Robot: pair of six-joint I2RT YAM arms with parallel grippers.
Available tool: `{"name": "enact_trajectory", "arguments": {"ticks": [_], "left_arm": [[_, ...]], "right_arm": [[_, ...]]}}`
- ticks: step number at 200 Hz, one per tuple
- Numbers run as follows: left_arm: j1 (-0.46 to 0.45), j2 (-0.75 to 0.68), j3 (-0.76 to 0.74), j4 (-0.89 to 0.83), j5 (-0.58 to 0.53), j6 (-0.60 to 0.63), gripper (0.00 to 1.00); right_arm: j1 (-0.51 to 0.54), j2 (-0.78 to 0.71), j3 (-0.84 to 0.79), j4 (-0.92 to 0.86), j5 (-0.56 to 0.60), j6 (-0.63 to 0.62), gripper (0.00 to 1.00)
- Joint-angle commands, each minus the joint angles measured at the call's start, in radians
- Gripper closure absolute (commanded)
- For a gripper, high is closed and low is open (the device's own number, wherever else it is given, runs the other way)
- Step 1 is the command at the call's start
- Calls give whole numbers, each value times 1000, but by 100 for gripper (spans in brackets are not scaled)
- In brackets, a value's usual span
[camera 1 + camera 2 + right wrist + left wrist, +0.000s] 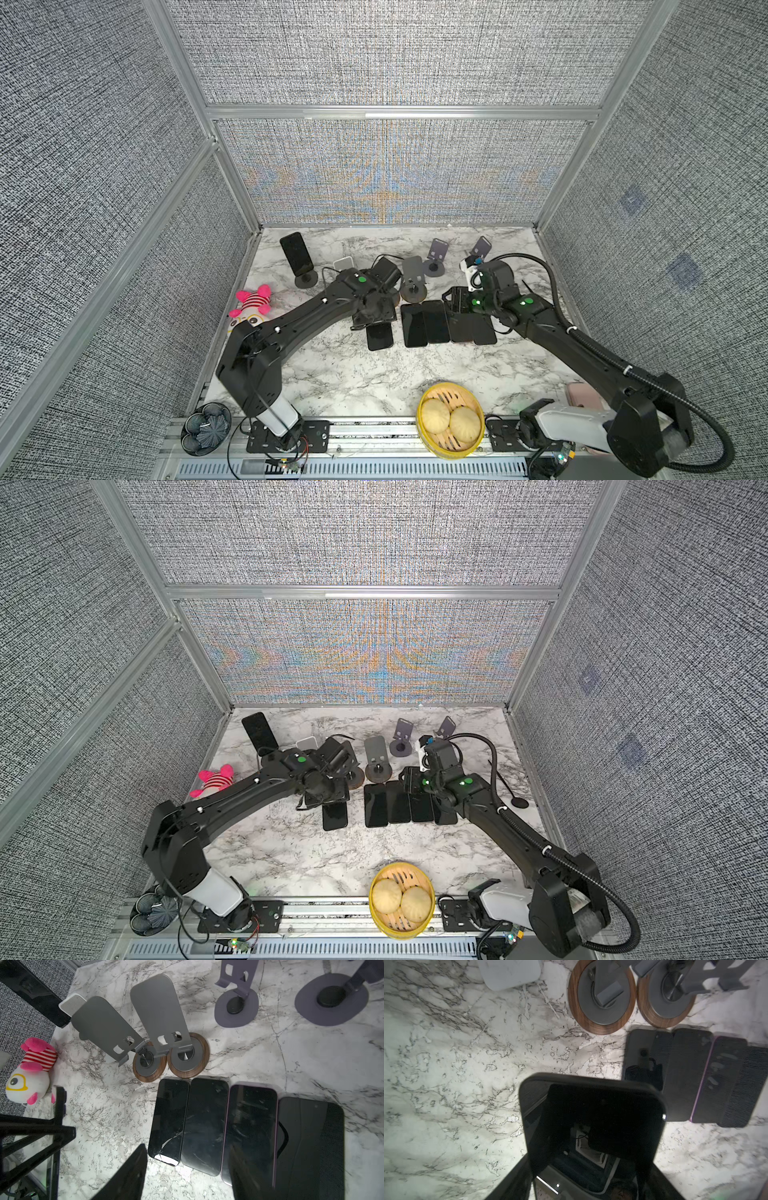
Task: Remove the phone from the phone stand
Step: 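Lower the black phone with the left gripper beside the flat phones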
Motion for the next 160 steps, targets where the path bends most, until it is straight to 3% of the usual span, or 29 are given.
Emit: {"name": "enact_trajectory", "arguments": {"ticks": [1, 41, 160], "left_arm": [[-19, 70, 57, -41, -52, -23, 90], [-29, 183, 131, -12, -48, -6, 90], [-42, 336, 175, 33, -128, 26, 86]], "right_arm": [[-22, -24, -18, -56, 6, -19, 37], [-61, -88, -57, -81, 11, -24, 37], [-90, -148, -106, -75, 13, -16, 38]]}}
